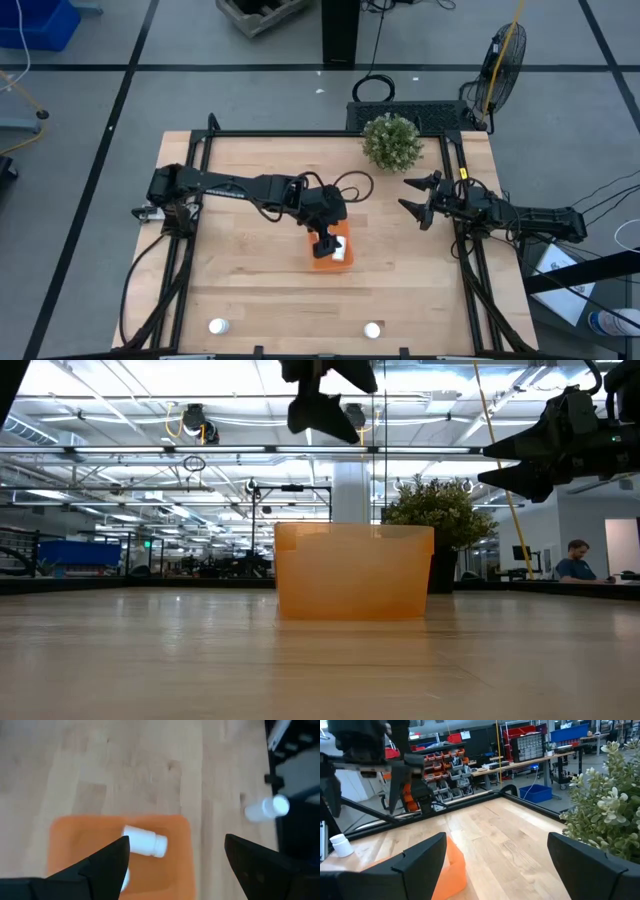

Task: Pick and place pill bottles into a basket
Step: Adjust the white pill bottle in the orange container

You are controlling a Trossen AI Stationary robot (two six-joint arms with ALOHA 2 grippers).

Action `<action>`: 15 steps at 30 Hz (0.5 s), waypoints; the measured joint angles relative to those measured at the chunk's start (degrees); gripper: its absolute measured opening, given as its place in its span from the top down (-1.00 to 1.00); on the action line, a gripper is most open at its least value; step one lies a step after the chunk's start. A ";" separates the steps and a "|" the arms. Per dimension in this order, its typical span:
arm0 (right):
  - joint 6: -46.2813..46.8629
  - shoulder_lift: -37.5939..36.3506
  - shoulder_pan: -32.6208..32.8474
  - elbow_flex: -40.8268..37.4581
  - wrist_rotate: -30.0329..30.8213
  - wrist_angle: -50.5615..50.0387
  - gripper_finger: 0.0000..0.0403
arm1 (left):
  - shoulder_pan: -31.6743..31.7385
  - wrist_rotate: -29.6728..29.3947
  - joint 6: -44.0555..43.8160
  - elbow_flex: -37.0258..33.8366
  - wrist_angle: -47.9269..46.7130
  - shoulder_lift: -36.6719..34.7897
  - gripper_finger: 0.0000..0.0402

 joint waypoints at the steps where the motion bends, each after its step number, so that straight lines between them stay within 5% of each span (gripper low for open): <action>1: 0.00 0.00 0.00 0.00 0.02 0.07 -0.68 | -0.21 0.79 -1.45 -0.02 -0.03 0.73 -0.59; 7: -0.01 0.00 0.01 0.00 0.06 0.91 -0.68 | -2.35 4.48 -5.03 3.95 -2.79 7.02 -0.48; 15: 0.04 0.04 0.01 -0.02 0.06 0.90 -0.68 | -3.31 3.45 4.26 11.46 -7.73 10.32 -0.39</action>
